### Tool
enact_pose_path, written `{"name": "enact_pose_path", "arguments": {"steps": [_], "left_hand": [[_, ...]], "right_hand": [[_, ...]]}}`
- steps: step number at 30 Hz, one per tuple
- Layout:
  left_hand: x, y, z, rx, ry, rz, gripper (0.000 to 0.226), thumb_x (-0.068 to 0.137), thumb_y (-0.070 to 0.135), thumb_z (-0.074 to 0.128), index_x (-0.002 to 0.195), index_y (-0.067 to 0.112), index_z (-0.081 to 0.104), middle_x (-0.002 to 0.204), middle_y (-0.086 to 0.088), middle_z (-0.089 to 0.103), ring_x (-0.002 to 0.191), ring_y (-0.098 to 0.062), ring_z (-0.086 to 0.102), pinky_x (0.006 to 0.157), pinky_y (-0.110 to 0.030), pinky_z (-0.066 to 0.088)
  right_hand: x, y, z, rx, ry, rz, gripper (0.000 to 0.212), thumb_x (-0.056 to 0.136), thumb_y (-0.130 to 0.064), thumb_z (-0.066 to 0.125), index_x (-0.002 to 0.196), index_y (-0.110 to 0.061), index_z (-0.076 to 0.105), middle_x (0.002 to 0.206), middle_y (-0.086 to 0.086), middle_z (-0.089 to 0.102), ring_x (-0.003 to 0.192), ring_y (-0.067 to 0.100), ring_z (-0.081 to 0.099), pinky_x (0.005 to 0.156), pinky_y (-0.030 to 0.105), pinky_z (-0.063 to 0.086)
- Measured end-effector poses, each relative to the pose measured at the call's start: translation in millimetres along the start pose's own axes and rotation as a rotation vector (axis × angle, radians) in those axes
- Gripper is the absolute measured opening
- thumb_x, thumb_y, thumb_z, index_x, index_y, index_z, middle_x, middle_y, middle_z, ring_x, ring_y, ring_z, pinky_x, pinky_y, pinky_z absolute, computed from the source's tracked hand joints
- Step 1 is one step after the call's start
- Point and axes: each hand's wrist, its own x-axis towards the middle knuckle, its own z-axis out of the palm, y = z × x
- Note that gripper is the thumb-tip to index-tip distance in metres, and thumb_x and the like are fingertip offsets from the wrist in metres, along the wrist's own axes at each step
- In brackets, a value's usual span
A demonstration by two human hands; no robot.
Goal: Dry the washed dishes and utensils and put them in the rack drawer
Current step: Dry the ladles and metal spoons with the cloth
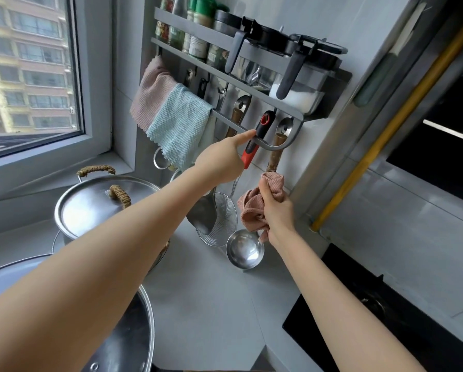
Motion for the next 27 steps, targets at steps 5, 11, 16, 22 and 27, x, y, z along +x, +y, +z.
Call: {"name": "enact_pose_path", "arguments": {"steps": [5, 11, 16, 22, 27], "left_hand": [[0, -3, 0, -0.021, -0.003, -0.002, 0.087, 0.079, -0.011, 0.031, 0.145, 0.044, 0.022, 0.136, -0.008, 0.052, 0.048, -0.013, 0.04, 0.043, -0.026, 0.031], [-44, -42, -31, -0.129, 0.226, -0.191, 0.077, 0.079, -0.002, 0.04, 0.143, 0.041, 0.032, 0.099, -0.001, 0.064, 0.057, -0.018, 0.054, 0.056, -0.031, 0.045], [-133, -92, -74, -0.083, 0.334, -0.359, 0.076, 0.08, -0.005, 0.047, 0.143, 0.036, 0.035, 0.093, -0.004, 0.067, 0.073, -0.022, 0.06, 0.069, -0.036, 0.051], [-293, -148, -124, 0.067, 0.508, -0.648, 0.062, 0.084, 0.003, 0.048, 0.138, 0.033, 0.043, 0.087, -0.007, 0.069, 0.076, -0.023, 0.061, 0.068, -0.029, 0.047], [-451, -176, -146, 0.2, 0.804, -1.004, 0.037, 0.085, 0.006, 0.051, 0.118, 0.018, 0.061, 0.09, -0.004, 0.065, 0.078, -0.019, 0.057, 0.07, -0.023, 0.04]], "right_hand": [[-16, 6, -7, -0.13, 0.034, -0.173, 0.05, 0.063, -0.069, 0.066, 0.095, -0.03, 0.064, 0.096, -0.012, 0.07, 0.092, 0.013, 0.066, 0.089, 0.044, 0.053], [-84, -8, -9, -0.212, -0.21, -0.475, 0.069, 0.069, -0.056, 0.073, 0.129, -0.035, 0.046, 0.122, -0.024, 0.056, 0.113, 0.004, 0.054, 0.093, 0.023, 0.044], [-149, -21, 29, -0.164, -0.589, -0.579, 0.072, 0.061, -0.065, 0.064, 0.127, -0.043, 0.043, 0.112, -0.04, 0.048, 0.097, -0.026, 0.045, 0.079, -0.006, 0.03], [-243, -28, 84, -0.166, -0.976, -0.7, 0.065, 0.067, -0.068, 0.066, 0.126, -0.05, 0.045, 0.106, -0.03, 0.059, 0.093, -0.006, 0.054, 0.082, 0.014, 0.041], [-328, -15, 123, -0.176, -1.289, -0.74, 0.055, 0.071, -0.069, 0.045, 0.124, -0.057, 0.038, 0.101, -0.019, 0.066, 0.093, 0.01, 0.062, 0.085, 0.03, 0.047]]}}
